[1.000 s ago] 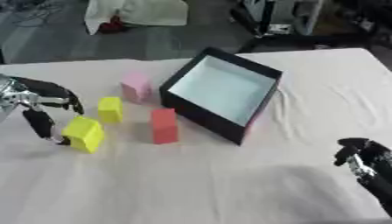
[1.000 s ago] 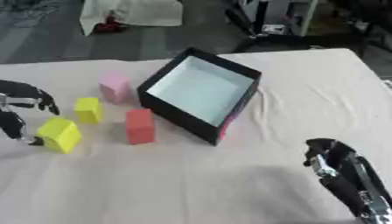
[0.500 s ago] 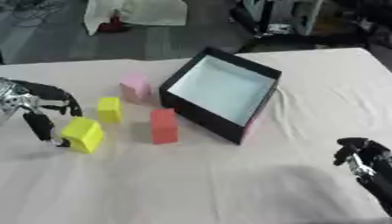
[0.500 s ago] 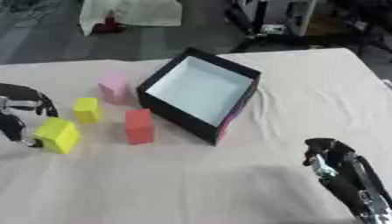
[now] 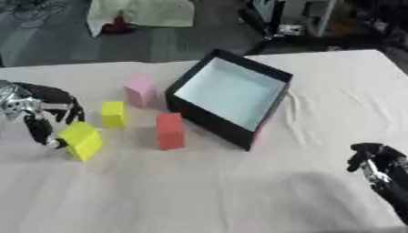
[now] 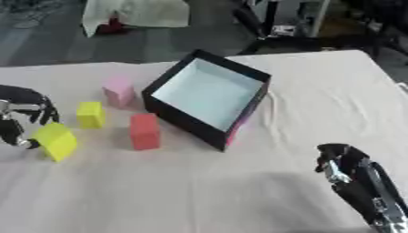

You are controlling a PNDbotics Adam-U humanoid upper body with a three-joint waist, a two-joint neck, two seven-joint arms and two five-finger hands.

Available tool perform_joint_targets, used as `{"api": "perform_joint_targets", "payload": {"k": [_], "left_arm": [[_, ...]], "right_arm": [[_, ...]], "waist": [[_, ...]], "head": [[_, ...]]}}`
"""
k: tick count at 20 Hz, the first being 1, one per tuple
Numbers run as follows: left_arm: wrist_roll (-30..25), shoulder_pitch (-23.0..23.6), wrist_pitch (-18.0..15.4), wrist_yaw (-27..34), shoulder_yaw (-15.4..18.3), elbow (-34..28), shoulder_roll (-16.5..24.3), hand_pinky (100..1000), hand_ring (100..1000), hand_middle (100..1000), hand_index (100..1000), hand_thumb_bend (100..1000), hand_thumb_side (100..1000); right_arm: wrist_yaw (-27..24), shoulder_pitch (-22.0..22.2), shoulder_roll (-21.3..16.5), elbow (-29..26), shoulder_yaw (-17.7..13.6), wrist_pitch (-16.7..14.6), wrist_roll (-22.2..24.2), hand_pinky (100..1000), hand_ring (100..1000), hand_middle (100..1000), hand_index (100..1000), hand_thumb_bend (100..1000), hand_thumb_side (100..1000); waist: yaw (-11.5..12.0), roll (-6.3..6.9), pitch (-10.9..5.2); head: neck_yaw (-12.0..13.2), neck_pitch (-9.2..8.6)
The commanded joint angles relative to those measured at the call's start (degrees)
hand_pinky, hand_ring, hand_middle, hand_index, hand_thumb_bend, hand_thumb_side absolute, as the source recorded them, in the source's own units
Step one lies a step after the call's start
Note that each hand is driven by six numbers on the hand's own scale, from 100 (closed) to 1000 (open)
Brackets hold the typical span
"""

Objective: Pick up objects on the table and place them in the box.

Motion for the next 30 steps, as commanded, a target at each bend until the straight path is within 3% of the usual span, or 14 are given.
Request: {"api": "perform_joint_targets", "payload": {"k": [1, 4, 7, 13, 15, 19, 21, 22, 25, 27, 28, 30], "left_arm": [[-2.8, -2.0, -1.0, 1.8, 2.9, -4.6, 3.4, 643, 546, 538, 653, 210, 135], [-3.3, -5.0, 1.9, 4.4, 5.2, -10.1, 3.7, 648, 542, 535, 653, 194, 139], [-3.9, -10.1, 3.4, 4.0, 5.7, -11.4, 0.5, 652, 543, 536, 654, 196, 137], [-2.5, -19.5, 5.2, -3.6, 6.1, -0.9, -14.9, 651, 542, 542, 663, 139, 143], [0.0, -21.1, 6.2, -7.6, 7.3, 4.0, -20.6, 646, 541, 545, 666, 115, 199], [7.7, -22.3, 8.6, -16.7, 10.1, 12.7, -29.2, 637, 541, 553, 675, 100, 354], [12.5, -22.1, 10.7, -20.8, 11.5, 15.3, -31.8, 638, 545, 560, 683, 100, 381], [14.8, -22.0, 11.8, -22.5, 12.1, 16.4, -32.7, 642, 555, 574, 699, 100, 473], [21.9, -21.2, 16.3, -26.7, 13.5, 19.0, -34.9, 695, 636, 667, 818, 209, 815], [24.6, -20.8, 17.6, -27.4, 13.8, 20.2, -35.4, 719, 678, 715, 863, 301, 958], [25.4, -20.7, 17.9, -27.5, 13.8, 20.6, -35.5, 729, 695, 734, 883, 356, 1000], [26.3, -20.6, 18.0, -27.2, 13.6, 20.9, -35.5, 739, 712, 757, 912, 438, 1000]], "right_arm": [[0.1, -0.2, -0.8, -0.6, -0.4, 0.1, -0.3, 708, 492, 491, 679, 100, 483], [0.1, -0.1, -0.8, -0.5, -0.3, 0.1, -0.3, 708, 492, 491, 679, 100, 486], [0.1, 0.1, -0.8, -0.5, -0.2, 0.1, -0.1, 708, 492, 491, 679, 100, 486], [-0.3, 0.1, -0.5, -0.3, 0.1, 0.1, 0.1, 708, 492, 491, 679, 100, 490], [-0.4, -0.1, -0.3, -0.3, 0.3, 0.1, 0.3, 708, 492, 491, 679, 100, 494], [-0.7, -0.5, 0.0, -0.1, 0.7, 0.1, 0.7, 708, 492, 491, 679, 100, 499], [-0.8, -0.7, 0.1, -0.1, 0.8, 0.2, 0.8, 708, 492, 492, 679, 100, 503], [-0.9, -0.8, 0.1, 0.0, 0.8, 0.2, 0.8, 708, 493, 492, 679, 100, 503], [-1.0, -1.1, 0.2, 0.0, 0.9, 0.2, 1.0, 708, 492, 492, 679, 100, 503], [-1.1, -1.2, 0.2, 0.0, 0.9, 0.2, 1.0, 708, 492, 491, 679, 100, 504], [-1.1, -1.1, 0.2, 0.0, 0.9, 0.2, 0.9, 708, 492, 491, 679, 100, 506], [-1.0, -1.1, 0.3, 0.0, 0.9, 0.2, 0.9, 708, 492, 492, 679, 100, 507]], "waist": [[0.1, 0.48, -1.28], [0.2, 0.48, -1.44], [0.1, 0.38, -1.68], [-0.5, -0.25, -1.77], [-0.8, -0.46, -1.62], [-1.4, -0.84, -1.39], [-1.6, -0.92, -1.28], [-1.7, -0.94, -1.23], [-2.0, -1.01, -1.06], [-2.0, -1.03, -1.01], [-2.0, -1.03, -0.99], [-1.9, -1.01, -0.96]], "head": [[-0.2, -0.1], [-0.1, -0.1], [0.0, -0.1], [0.0, -0.1], [0.2, -0.1], [0.4, -0.1], [0.6, -0.1], [0.6, -0.1], [0.7, -0.1], [0.6, -0.1], [0.5, -0.1], [0.5, -0.1]]}}
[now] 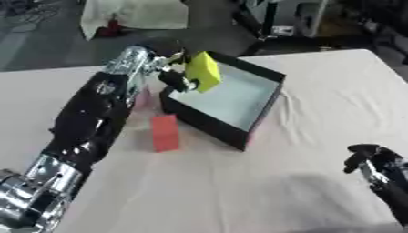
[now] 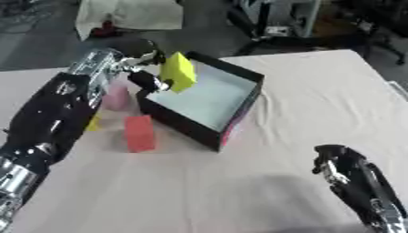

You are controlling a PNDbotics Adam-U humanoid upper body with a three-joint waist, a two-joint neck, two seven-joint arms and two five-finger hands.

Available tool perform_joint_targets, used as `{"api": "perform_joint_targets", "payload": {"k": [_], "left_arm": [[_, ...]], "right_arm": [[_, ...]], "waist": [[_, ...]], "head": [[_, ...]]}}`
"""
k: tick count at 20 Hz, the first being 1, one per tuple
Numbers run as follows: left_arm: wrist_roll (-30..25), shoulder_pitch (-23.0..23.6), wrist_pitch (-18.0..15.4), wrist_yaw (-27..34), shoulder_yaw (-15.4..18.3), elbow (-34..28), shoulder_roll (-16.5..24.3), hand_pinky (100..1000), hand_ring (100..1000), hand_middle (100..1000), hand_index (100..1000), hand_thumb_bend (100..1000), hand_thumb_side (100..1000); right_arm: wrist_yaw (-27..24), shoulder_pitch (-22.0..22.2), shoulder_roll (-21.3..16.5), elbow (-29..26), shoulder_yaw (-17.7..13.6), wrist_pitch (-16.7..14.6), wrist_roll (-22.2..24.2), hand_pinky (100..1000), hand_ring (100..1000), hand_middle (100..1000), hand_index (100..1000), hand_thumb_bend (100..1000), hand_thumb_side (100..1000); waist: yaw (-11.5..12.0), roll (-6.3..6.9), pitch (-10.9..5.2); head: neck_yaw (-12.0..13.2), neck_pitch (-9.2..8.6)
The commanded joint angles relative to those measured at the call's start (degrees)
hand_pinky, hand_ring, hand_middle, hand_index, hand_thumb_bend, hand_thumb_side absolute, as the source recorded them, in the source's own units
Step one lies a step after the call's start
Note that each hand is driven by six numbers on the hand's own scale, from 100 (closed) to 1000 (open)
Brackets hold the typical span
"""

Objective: Pick up objects on the table and place them in the box.

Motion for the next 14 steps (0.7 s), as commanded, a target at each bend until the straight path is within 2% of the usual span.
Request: {"api": "perform_joint_targets", "payload": {"k": [1, 6, 10, 11, 14], "left_arm": [[2.1, -1.0, 0.6, -0.1, 0.5, -0.1, 0.5, 739, 714, 761, 917, 462, 1000], [2.3, -0.9, 0.1, 1.1, -0.5, -1.0, 1.1, 781, 765, 813, 942, 607, 1000], [-0.1, -0.8, -2.1, 4.2, -1.1, -4.1, 3.2, 781, 764, 814, 946, 573, 1000], [-2.2, -0.7, -3.4, 6.3, -1.3, -5.4, 4.2, 780, 764, 814, 945, 513, 1000], [-9.3, -1.1, -7.2, 13.8, -2.5, -10.7, 8.9, 779, 754, 793, 925, 469, 975]], "right_arm": [[-0.2, -0.3, -0.3, -0.6, 0.0, 0.0, 0.2, 708, 492, 492, 679, 100, 506], [-0.2, -0.2, -0.3, -0.6, -0.1, -0.1, 0.1, 708, 492, 492, 679, 100, 505], [-0.2, -0.2, -0.3, -0.6, -0.2, -0.1, 0.0, 708, 492, 491, 679, 100, 503], [-0.1, -0.2, -0.3, -0.6, -0.3, 0.0, -0.1, 708, 492, 491, 679, 100, 506], [0.1, -0.1, -0.4, -0.6, -0.4, 0.0, -0.3, 708, 492, 491, 679, 100, 505]], "waist": [[0.1, -0.95, -0.5], [0.4, -1.03, -0.55], [0.6, -0.98, -0.59], [0.7, -0.92, -0.59], [1.0, -0.69, -0.66]], "head": [[0.0, -0.1], [0.0, -0.1], [-0.4, -0.1], [-0.6, -0.1], [-0.9, -0.1]]}}
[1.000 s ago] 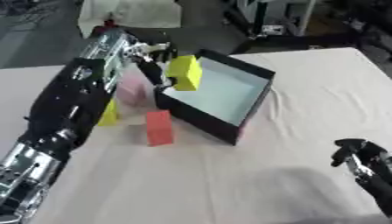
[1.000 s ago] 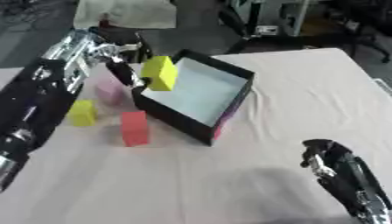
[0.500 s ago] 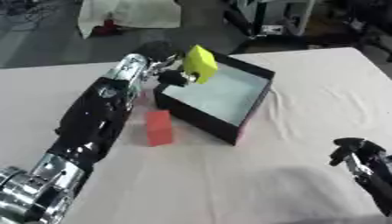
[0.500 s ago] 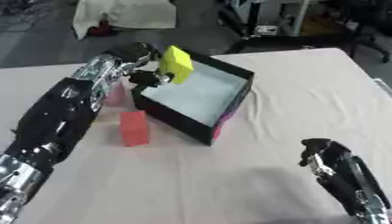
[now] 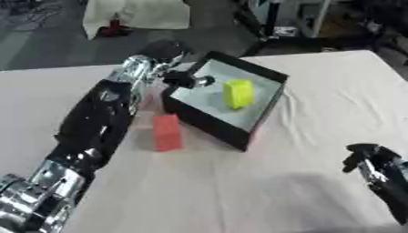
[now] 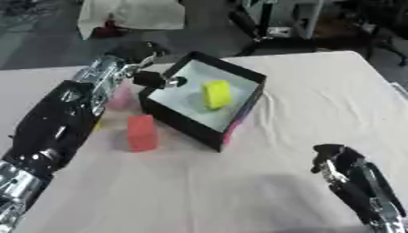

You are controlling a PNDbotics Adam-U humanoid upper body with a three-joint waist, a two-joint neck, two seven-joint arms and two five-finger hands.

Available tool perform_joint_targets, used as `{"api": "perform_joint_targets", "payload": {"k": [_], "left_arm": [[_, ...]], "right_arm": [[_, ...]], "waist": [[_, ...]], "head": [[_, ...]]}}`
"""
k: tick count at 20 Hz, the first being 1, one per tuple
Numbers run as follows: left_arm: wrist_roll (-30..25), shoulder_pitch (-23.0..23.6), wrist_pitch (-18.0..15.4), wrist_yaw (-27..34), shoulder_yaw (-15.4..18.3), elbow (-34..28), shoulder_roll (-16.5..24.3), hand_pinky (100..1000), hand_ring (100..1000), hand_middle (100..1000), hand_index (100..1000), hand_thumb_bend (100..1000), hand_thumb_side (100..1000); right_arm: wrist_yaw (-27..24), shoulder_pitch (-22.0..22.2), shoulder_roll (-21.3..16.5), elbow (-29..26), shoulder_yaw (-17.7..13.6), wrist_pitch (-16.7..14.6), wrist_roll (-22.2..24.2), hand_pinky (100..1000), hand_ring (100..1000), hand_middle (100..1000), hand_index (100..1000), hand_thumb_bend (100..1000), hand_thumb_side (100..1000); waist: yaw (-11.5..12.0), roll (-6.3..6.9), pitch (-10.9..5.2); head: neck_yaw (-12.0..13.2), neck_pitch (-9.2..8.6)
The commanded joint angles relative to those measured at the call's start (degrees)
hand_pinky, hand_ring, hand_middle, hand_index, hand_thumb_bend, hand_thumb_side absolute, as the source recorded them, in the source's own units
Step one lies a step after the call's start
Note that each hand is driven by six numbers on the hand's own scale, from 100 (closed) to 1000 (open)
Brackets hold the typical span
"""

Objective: Pick up objects on the table and place them in the box.

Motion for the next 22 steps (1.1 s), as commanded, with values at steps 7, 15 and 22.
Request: {"api": "perform_joint_targets", "payload": {"k": [7, 15, 22], "left_arm": [[-26.1, 1.0, -7.3, 23.8, -9.4, -18.0, 17.6, 783, 751, 780, 917, 540, 935], [-29.2, 8.5, -5.0, 28.7, -16.6, -25.0, 22.5, 770, 742, 769, 911, 578, 917], [-29.2, 11.6, -5.1, 23.7, -17.4, -24.6, 20.4, 772, 739, 766, 907, 578, 883]], "right_arm": [[0.4, 0.1, -0.9, -0.7, -0.5, 0.0, -0.4, 708, 492, 491, 679, 100, 504], [0.4, 0.0, -1.2, -0.8, -0.5, -0.1, -0.5, 708, 492, 491, 679, 100, 499], [0.3, 0.0, -1.1, -0.8, -0.5, -0.1, -0.5, 708, 492, 491, 679, 100, 503]], "waist": [[0.5, 0.07, -0.89], [0.4, 0.27, -0.97], [0.4, 0.1, -0.87]], "head": [[-0.8, -0.1], [-0.7, -0.1], [-0.6, -0.1]]}}
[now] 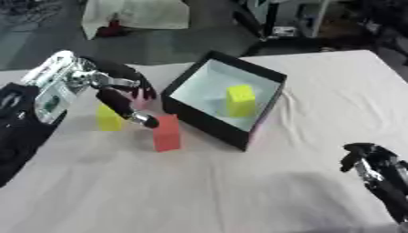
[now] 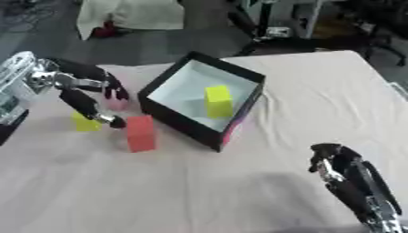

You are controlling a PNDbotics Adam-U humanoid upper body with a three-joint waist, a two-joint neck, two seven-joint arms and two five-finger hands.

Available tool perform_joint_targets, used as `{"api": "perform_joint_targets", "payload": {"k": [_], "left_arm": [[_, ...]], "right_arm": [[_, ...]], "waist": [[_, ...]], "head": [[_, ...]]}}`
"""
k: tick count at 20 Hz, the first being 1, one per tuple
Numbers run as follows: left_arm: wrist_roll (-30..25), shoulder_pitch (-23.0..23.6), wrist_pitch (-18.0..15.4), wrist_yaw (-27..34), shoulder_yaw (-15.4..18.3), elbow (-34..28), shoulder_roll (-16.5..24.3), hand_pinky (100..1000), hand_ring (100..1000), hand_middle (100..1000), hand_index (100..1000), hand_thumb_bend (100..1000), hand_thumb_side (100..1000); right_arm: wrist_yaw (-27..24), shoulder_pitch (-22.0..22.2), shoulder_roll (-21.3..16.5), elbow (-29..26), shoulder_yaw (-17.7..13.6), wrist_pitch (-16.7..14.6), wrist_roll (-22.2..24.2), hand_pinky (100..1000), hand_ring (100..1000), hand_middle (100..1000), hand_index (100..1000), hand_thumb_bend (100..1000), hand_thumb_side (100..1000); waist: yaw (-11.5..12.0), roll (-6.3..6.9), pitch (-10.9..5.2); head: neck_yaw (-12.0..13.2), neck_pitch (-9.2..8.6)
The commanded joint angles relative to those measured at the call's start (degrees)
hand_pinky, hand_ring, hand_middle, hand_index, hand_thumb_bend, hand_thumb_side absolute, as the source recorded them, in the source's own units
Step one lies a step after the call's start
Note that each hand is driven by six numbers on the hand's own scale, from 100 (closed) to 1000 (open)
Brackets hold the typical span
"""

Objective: Pick up objects on the table and place them in the box.

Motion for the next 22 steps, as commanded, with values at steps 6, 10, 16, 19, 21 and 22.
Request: {"api": "perform_joint_targets", "payload": {"k": [6, 10, 16, 19, 21, 22], "left_arm": [[-0.9, 1.6, -0.8, -6.0, 1.4, 0.0, -0.6, 768, 734, 763, 904, 521, 831], [1.0, 2.5, 0.7, -8.8, 2.5, 0.9, -1.2, 764, 726, 758, 897, 464, 792], [6.3, 3.0, 2.1, -11.4, 2.7, 2.1, -1.8, 764, 724, 756, 896, 463, 780], [7.6, 2.9, 2.8, -12.2, 3.4, 2.1, -2.1, 764, 723, 756, 896, 443, 784], [9.1, 3.0, 4.1, -12.9, 3.4, 2.2, -2.4, 762, 720, 754, 896, 442, 787], [9.7, 3.1, 4.5, -13.1, 3.3, 2.5, -2.7, 761, 717, 753, 897, 442, 788]], "right_arm": [[0.1, -0.4, -0.9, -0.9, -0.4, -0.1, -0.1, 708, 492, 492, 679, 100, 503], [0.0, -0.4, -0.9, -0.9, -0.4, -0.1, -0.1, 708, 492, 492, 679, 100, 505], [0.0, -0.5, -0.9, -0.9, -0.4, -0.1, -0.1, 708, 492, 492, 679, 100, 505], [0.0, -0.5, -0.8, -0.9, -0.4, -0.1, -0.1, 708, 492, 492, 679, 100, 509], [0.0, -0.5, -0.8, -0.9, -0.4, -0.1, -0.1, 708, 492, 492, 679, 100, 509], [0.0, -0.5, -0.8, -0.9, -0.4, -0.1, -0.1, 708, 492, 492, 679, 100, 509]], "waist": [[0.0, 0.0, -0.78], [0.0, -0.07, -0.78], [0.0, -0.11, -0.76], [0.0, -0.1, -0.73], [-0.1, -0.09, -0.71], [-0.1, -0.1, -0.7]], "head": [[0.0, -0.1], [-0.2, -0.1], [-0.3, -0.1], [-0.5, -0.1], [-0.5, -0.1], [-0.5, -0.1]]}}
